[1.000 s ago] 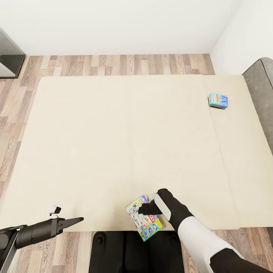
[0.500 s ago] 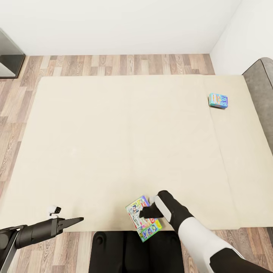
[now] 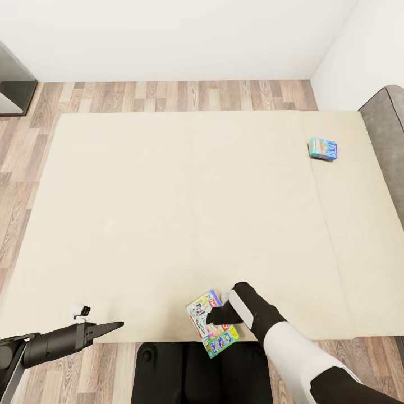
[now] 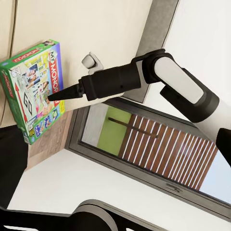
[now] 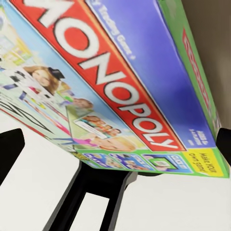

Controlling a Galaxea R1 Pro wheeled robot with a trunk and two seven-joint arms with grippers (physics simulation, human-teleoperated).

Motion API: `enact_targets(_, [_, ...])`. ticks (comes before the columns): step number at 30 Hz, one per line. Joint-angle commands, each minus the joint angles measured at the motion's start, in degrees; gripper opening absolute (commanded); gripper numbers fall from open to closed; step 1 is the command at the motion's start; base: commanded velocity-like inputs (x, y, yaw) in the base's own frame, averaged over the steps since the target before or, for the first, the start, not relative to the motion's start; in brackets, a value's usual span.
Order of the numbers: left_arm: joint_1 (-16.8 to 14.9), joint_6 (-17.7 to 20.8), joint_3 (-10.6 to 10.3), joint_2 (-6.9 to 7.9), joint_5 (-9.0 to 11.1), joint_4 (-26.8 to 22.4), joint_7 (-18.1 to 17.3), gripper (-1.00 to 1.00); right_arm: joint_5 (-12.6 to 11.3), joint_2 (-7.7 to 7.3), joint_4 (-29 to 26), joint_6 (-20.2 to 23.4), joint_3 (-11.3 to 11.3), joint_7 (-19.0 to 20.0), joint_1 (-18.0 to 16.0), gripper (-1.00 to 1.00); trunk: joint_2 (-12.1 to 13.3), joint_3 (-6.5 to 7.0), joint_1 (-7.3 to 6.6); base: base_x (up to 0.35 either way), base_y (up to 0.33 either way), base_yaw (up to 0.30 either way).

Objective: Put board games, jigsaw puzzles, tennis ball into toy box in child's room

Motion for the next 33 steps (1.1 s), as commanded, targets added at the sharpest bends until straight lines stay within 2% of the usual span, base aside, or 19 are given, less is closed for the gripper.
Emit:
enact_targets(1, [-0.01, 0.61, 0.00, 0.01, -0.04, -0.02, -0.24, 1.00, -0.62, -0.02, -0.06, 0.14, 0.27, -0.55, -0.02, 1.00, -0.09, -0.06, 0.03, 0.000, 0.000, 0.000])
enact_targets(26, [-0.01, 0.61, -0.01, 0.01, -0.04, -0.02, -0.24, 1.00, -0.61, 0.14, 1.63, -2.10, 0.36, -0.54, 0.06, 1.00, -0.09, -0.06, 0.03, 0.000, 0.000, 0.000])
enact_targets(33, [-0.01, 0.61, 0.00, 0.01, -0.04, -0.02, -0.24, 1.00, -0.62, 0.89, 1.69, -2.24, 0.36, -0.50, 0.05, 1.00, -0.09, -0.06, 0.03, 0.000, 0.000, 0.000])
